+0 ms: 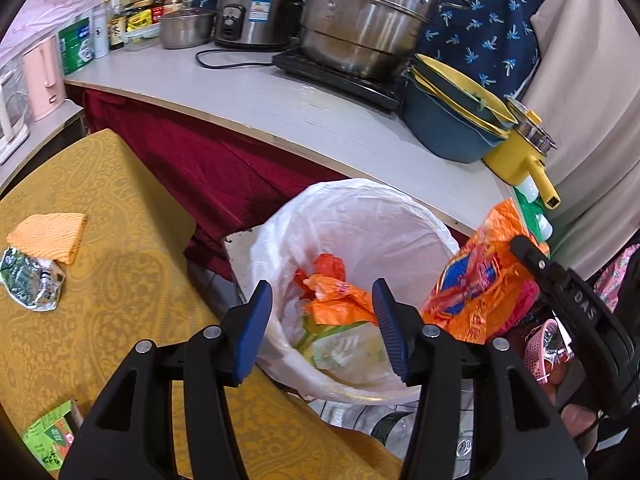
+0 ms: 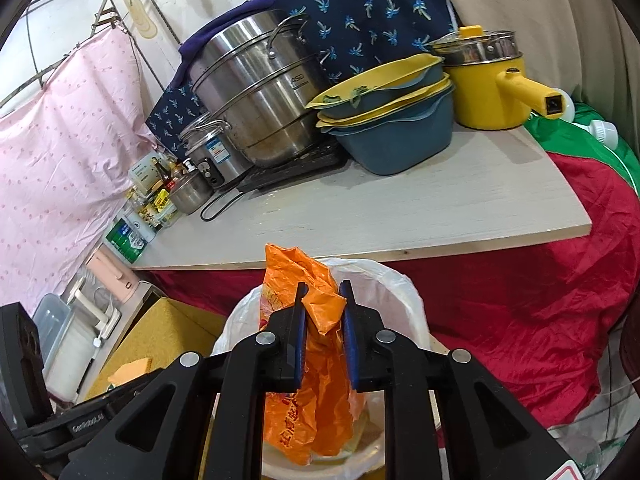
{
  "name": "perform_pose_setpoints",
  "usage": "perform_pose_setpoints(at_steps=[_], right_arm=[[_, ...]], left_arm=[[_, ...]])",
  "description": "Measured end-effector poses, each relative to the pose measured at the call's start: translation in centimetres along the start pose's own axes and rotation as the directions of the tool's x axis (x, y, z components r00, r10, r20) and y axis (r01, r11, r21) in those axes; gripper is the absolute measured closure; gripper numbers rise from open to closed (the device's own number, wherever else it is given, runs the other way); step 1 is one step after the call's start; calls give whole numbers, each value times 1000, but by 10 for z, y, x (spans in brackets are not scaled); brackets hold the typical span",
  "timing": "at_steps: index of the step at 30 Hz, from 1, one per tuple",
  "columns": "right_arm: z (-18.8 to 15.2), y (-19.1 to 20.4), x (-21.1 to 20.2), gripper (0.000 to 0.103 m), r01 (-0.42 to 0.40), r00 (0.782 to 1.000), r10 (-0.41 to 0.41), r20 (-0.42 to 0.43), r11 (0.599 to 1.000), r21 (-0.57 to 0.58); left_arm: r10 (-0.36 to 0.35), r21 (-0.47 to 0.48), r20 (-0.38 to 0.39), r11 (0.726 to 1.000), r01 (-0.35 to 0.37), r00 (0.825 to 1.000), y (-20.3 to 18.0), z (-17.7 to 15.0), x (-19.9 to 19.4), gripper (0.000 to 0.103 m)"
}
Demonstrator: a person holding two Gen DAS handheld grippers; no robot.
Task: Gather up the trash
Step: 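Open the left tool over the basket while the right tool releases its orange bag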
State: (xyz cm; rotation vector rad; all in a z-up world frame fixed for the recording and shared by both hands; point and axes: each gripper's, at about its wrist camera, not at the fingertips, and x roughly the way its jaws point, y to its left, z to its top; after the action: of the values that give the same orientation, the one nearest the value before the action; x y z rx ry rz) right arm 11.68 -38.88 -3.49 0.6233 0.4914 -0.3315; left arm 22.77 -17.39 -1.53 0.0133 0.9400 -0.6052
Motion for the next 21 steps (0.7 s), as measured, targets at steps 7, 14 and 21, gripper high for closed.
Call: perform_pose_setpoints(at_steps=[7, 14, 21], right_arm=[[3, 21, 7, 56, -4, 1000, 4, 21, 1000, -14], [7, 45, -5, 51, -13, 999, 16, 51, 998, -58], [3, 73, -18, 51, -49, 997, 54, 49, 994, -99]], left_arm=[[27, -31, 30, 999, -26, 999, 21, -2, -14, 36], [40, -56, 46, 998, -37, 998, 40, -8, -29, 35], [52, -94, 62, 994, -46, 997, 61, -15, -49, 34]])
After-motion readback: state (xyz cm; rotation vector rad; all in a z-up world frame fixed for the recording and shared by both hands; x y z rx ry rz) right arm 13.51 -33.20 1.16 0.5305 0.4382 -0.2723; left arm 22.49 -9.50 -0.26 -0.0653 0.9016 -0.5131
